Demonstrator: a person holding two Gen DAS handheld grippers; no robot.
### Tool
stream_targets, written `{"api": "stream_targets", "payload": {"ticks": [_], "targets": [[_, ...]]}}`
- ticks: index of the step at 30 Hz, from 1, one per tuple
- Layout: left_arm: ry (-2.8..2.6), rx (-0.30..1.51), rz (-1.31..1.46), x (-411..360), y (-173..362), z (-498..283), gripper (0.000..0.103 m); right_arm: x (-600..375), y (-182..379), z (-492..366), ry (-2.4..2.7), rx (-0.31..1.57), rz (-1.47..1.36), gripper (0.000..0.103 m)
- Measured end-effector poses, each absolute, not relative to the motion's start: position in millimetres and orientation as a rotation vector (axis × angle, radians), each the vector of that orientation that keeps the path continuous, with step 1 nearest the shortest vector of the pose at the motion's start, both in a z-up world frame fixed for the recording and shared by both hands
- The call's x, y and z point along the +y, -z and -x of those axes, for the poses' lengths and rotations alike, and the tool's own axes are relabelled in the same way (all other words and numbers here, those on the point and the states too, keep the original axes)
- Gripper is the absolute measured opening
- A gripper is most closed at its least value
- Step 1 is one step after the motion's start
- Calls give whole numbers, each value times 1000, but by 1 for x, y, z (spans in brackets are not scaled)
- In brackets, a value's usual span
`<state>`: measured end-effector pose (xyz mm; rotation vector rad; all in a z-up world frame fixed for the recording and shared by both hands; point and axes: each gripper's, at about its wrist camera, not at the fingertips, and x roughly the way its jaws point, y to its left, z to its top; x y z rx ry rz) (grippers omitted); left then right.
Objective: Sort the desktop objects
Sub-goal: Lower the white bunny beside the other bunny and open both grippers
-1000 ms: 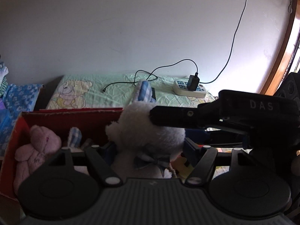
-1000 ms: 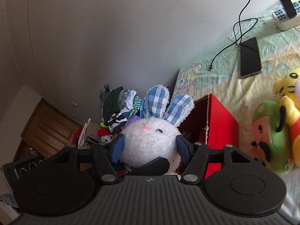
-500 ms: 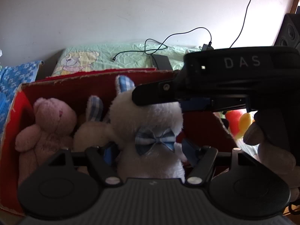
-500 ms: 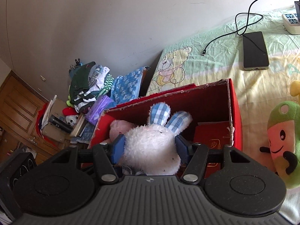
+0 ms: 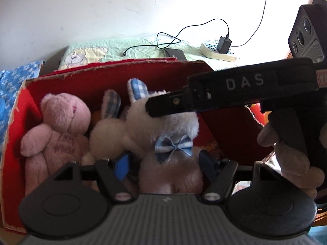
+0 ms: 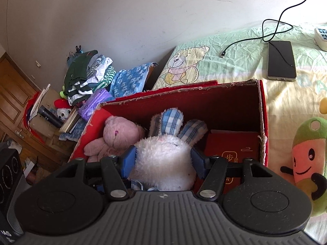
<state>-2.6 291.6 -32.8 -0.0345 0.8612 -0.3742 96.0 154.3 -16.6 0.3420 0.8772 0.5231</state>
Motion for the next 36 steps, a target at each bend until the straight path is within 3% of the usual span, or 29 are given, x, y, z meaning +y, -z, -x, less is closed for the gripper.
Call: {"api": "stream_targets", "payload": {"ticks": [22,33,36], "targets": [[284,864,25,297,32,-7,82,164,25,-97,-461,870,-408,75],[283,855,63,305,27,1,79,148,10,-81,-463,817,-508,74],[274,850,64,306,26,2,73,147,7,-76,-460,808,-513,73]]}}
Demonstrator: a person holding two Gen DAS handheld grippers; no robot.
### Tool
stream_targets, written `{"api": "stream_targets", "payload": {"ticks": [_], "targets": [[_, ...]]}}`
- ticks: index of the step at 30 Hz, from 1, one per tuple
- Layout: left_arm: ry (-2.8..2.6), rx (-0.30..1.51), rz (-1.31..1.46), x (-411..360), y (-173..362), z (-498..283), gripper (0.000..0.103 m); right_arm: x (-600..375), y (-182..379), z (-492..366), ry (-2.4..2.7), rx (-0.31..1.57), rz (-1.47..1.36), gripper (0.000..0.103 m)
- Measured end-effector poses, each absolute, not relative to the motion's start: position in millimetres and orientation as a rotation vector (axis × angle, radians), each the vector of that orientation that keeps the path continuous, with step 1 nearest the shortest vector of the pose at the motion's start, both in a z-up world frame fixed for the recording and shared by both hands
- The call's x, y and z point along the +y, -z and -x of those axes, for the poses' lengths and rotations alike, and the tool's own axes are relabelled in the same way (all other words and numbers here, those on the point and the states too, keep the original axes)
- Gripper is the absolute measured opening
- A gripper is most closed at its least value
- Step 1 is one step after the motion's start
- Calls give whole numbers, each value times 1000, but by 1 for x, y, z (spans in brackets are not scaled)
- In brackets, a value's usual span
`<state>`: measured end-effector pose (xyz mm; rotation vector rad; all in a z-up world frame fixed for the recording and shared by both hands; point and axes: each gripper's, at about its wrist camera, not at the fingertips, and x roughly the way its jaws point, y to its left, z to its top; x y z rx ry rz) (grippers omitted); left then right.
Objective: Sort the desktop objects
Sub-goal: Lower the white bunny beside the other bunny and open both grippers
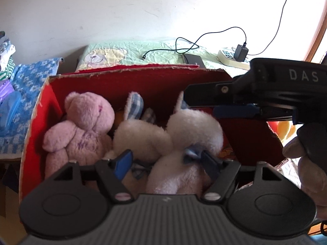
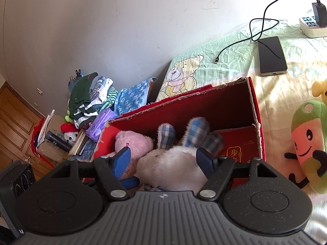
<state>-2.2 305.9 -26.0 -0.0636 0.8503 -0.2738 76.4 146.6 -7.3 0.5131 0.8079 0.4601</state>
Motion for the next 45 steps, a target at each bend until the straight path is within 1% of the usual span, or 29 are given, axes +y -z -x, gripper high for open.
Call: {"api": "stream_targets", "payload": {"ticks": [4,11,15,20,21,24,30,31,32,33,34,37,41,45], "targets": [[267,861,56,305,27,1,73,147,6,-74,-449,819,-500,68],[298,863,40,300,24,6,72,166,6,-71,-398,876,-331,66],[326,863,19,294,23,9,72,174,7,-68,-365,897,-250,66],[369,879,33,292,25,8,72,169,7,-65,-318,942,-255,68],[373,881,33,291,25,7,72,169,8,-66,-310,946,-249,67],[388,899,56,291,28,4,72,174,8,-67,-312,938,-229,69],[393,905,53,292,27,4,72,183,8,-73,-318,936,-163,68],[393,906,53,291,27,4,72,183,8,-73,-315,938,-158,67],[392,907,54,291,27,4,72,184,7,-73,-313,936,-150,64],[389,908,55,291,26,4,72,185,6,-72,-325,931,-149,58],[386,908,58,292,26,4,72,185,5,-73,-344,937,-158,56],[376,906,74,295,25,4,72,189,7,-76,-336,945,-129,56],[346,910,92,301,24,2,65,186,9,-84,-392,955,-196,54],[327,890,116,308,16,1,64,194,12,-91,-430,937,-193,54]]}}
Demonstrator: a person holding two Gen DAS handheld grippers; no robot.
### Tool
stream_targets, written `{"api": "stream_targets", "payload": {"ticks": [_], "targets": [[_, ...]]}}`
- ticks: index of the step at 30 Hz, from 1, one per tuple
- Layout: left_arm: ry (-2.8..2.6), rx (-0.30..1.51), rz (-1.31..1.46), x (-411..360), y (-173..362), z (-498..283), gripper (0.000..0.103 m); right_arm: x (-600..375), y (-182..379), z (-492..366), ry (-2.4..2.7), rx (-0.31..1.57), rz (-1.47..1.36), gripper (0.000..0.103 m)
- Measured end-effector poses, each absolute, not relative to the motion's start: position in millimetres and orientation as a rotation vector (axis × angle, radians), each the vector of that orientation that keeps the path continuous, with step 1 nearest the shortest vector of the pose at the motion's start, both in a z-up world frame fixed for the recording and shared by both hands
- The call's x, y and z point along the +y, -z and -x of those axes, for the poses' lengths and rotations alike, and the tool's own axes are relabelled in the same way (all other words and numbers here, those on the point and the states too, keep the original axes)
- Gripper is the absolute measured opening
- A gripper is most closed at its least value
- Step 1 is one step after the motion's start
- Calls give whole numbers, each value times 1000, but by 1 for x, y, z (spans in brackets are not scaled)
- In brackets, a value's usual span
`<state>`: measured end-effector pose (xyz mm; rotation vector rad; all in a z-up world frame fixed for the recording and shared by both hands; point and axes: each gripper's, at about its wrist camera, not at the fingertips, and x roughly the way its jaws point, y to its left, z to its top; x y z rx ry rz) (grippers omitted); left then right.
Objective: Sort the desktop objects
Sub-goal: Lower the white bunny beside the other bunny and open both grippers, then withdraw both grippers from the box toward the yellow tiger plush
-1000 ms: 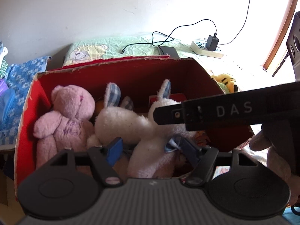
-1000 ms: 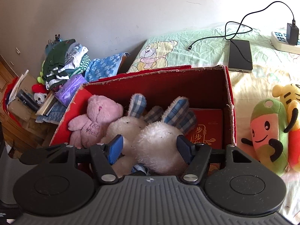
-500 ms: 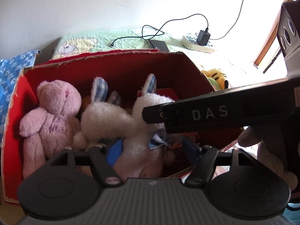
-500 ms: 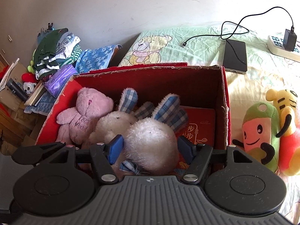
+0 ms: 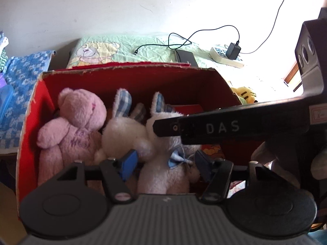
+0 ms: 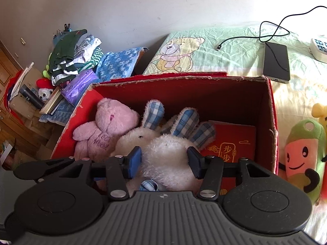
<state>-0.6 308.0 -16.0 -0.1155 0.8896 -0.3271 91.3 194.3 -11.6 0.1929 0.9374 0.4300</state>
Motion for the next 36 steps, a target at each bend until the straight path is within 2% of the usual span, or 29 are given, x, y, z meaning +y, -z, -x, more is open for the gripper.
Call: {"api": "stream_targets", "payload": {"ticks": [6,12,24,29,36], "targets": [[307,939,133,304,26,-3,64,218,25,-90,-438,893,-4,57],[264,962,127,304,30,-6,65,195,21,-98,-450,869,-106,66],[251,968,107,298,17,-7,66,169,13,-94,-416,845,-265,63],[269,945,103,296,9,1,76,168,12,-89,-421,848,-265,56],[232,980,111,299,16,3,70,169,12,-78,-395,847,-237,50]]}}
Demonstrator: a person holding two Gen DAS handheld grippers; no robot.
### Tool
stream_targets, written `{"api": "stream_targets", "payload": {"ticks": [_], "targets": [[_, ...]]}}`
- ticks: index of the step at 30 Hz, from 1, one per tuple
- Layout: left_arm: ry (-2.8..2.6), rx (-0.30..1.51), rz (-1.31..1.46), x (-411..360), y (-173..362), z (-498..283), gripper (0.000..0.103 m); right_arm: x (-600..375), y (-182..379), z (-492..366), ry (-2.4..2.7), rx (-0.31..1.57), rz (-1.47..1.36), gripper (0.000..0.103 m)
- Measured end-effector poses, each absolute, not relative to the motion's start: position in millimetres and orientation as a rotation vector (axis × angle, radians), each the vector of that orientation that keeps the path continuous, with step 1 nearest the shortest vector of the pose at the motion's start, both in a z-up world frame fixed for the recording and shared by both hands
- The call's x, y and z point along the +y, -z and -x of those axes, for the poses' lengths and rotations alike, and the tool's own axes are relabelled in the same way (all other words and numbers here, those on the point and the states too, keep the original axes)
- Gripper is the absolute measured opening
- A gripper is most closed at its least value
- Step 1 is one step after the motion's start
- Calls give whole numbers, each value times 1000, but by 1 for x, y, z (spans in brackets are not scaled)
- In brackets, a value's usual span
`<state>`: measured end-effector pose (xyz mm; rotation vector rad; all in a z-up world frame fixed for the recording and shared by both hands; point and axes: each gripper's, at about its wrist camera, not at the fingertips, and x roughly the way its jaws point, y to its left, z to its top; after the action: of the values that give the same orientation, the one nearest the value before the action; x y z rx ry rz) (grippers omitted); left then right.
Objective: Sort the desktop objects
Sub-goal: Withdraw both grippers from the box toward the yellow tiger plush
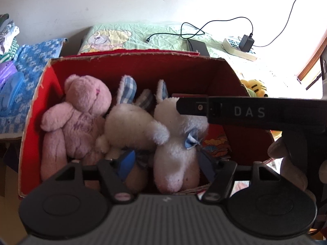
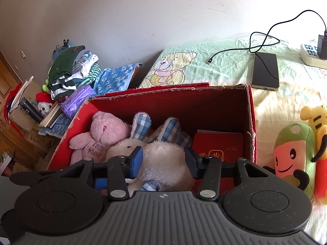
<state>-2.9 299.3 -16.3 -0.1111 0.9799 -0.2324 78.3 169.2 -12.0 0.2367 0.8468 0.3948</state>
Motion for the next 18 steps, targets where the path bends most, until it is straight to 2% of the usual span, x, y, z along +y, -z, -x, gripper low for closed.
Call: {"api": "stream_targets", "payload": {"ticks": [18], "targets": [[132,1003,39,296,13,9,71,158,11,-49,-361,802,-298,47]]}}
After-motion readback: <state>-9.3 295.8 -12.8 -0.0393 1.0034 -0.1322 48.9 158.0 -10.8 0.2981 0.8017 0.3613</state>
